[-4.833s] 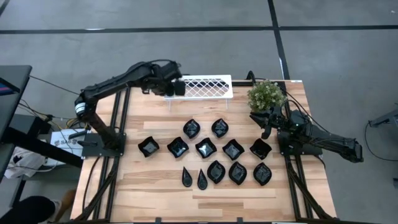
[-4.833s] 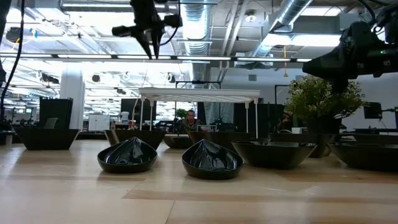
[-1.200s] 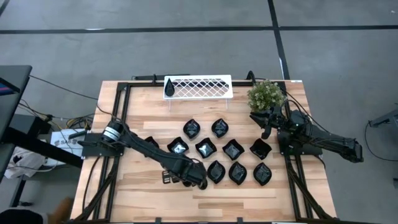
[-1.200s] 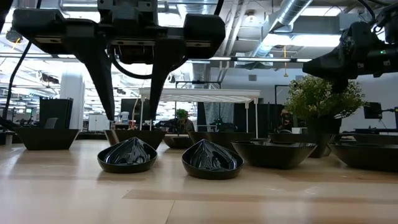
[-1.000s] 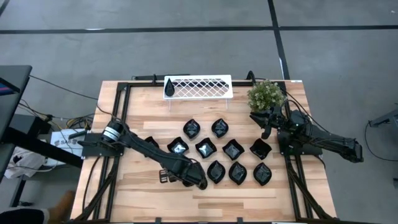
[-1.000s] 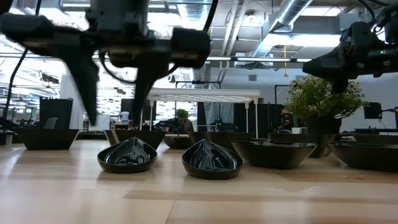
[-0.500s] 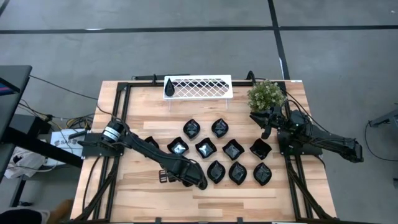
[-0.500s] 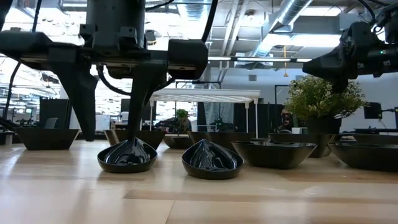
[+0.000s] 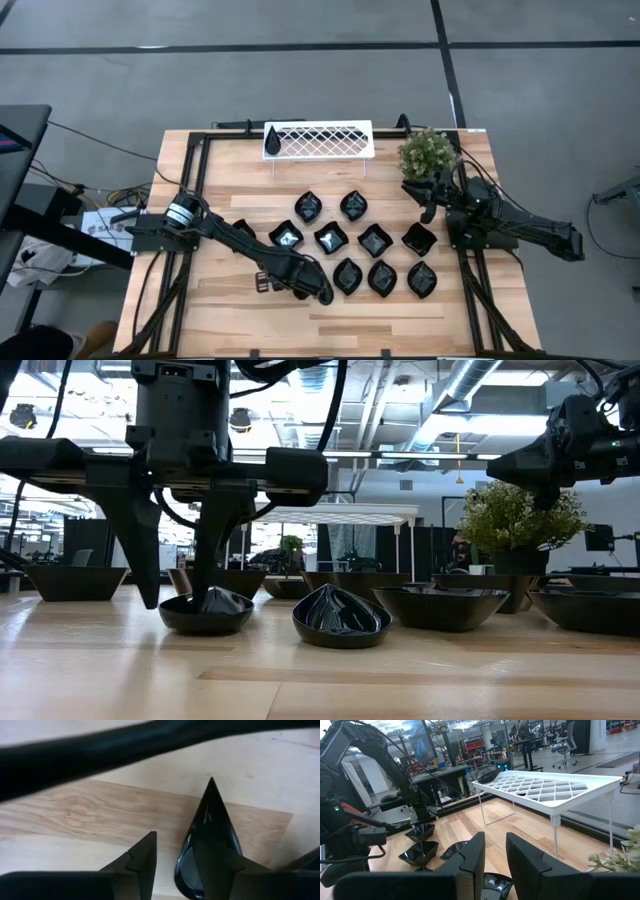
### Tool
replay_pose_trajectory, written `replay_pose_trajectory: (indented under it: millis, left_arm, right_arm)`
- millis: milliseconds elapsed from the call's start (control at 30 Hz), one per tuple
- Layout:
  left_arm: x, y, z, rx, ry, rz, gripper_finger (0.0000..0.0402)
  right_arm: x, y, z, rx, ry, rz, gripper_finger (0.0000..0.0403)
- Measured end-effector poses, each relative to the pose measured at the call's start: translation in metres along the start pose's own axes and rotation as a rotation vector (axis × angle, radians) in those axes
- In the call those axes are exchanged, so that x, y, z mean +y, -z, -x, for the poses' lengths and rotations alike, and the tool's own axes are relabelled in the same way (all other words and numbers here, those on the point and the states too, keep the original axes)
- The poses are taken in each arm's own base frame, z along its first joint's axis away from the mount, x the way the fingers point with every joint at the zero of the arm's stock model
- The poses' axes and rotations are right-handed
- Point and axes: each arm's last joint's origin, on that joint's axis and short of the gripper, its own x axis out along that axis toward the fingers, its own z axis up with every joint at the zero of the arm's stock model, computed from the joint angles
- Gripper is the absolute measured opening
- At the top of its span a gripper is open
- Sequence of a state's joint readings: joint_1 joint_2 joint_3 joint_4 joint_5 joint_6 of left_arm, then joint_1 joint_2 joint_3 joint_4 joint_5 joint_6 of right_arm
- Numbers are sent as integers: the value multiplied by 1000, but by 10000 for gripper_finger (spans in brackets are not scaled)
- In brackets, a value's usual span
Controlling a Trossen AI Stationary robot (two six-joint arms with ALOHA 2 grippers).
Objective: Pick & Place Mini shaped plates
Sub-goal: Stack the drop-shaped plate on top of the drop-shaped plate on the shelf
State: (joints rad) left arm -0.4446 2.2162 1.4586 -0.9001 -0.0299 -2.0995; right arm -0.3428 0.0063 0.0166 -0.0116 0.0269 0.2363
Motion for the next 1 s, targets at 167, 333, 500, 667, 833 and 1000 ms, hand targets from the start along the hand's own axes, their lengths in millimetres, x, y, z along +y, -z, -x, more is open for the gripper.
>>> replay_pose_trajectory:
  millis: [167,333,500,667,833,1000]
  left_arm:
    - [-4,-1,0,-5,34,7,122]
    - [-6,-3,0,-7,45,13,121]
    - [-6,-3,0,-4,50,13,111]
    - [-7,-3,0,-2,54,14,78]
    - [-7,-3,0,-2,54,14,40]
    - [-6,-3,1,-1,56,14,8]
  right_arm:
    - [0,0,0,0,0,0,74]
    - [0,0,0,-1,0,0,74]
    - [0,0,0,-1,0,0,74]
    - [0,0,0,0,0,0,74]
    - [0,0,0,0,0,0,74]
    - [0,0,0,-1,-1,0,74]
